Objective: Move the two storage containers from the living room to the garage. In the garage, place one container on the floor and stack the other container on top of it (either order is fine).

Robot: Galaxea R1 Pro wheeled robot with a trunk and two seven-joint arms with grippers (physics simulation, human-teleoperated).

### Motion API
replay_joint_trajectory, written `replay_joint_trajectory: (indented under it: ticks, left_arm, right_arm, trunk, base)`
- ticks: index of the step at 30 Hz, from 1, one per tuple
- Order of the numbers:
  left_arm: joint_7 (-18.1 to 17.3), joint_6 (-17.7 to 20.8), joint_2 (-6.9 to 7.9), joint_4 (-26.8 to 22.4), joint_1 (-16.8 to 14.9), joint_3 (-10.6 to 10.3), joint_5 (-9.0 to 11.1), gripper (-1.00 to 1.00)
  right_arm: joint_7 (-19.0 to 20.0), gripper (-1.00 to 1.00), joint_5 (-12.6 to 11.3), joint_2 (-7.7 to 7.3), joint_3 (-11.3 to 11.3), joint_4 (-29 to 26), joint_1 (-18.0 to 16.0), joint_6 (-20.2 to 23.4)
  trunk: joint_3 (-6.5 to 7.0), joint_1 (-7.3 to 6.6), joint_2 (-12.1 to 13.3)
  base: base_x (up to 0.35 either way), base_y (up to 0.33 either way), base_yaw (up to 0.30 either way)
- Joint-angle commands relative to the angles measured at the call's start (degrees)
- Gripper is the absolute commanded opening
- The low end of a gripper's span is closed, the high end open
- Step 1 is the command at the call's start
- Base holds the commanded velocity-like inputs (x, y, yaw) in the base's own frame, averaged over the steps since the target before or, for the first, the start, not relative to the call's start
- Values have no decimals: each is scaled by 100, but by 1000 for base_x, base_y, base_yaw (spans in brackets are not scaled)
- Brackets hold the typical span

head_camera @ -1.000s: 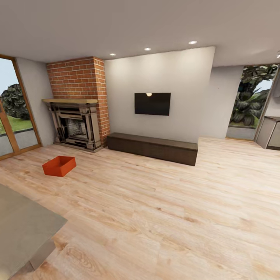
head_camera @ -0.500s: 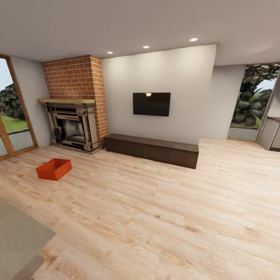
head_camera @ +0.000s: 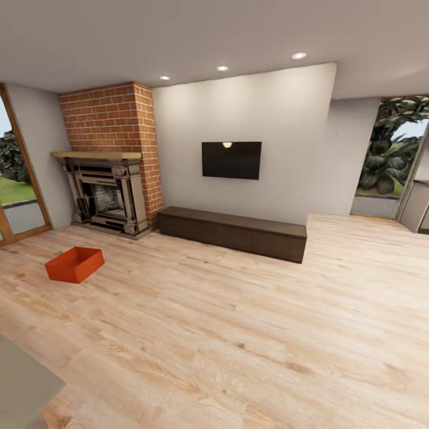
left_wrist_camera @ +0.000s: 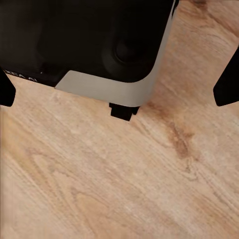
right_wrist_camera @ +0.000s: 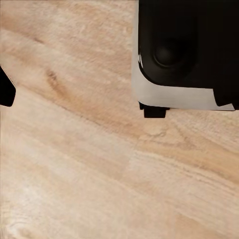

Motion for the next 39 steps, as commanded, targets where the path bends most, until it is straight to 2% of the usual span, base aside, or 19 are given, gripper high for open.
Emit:
replay_joint_trajectory:
  ticks: [1,21,30,39]
  left_arm:
    - [9,-17,-1,3,-4,-5,23,100]
    - [9,-8,5,3,-4,-5,32,100]
    - [9,-16,3,3,-4,-5,34,100]
    - [9,-17,-4,3,-4,-5,32,100]
  right_arm:
    - [-4,100,-57,1,52,15,-7,-32]
    - [-11,100,-25,8,97,15,-7,-41]
    - [3,100,-85,58,23,15,-7,33]
    - [4,100,-93,47,9,15,-7,21]
  trunk:
    - [-7,3,-4]
    - [-7,3,-4]
    - [-7,3,-4]
    - [-7,3,-4]
  base:
    - [318,0,0]
    - [320,0,0]
    - [321,0,0]
    - [321,0,0]
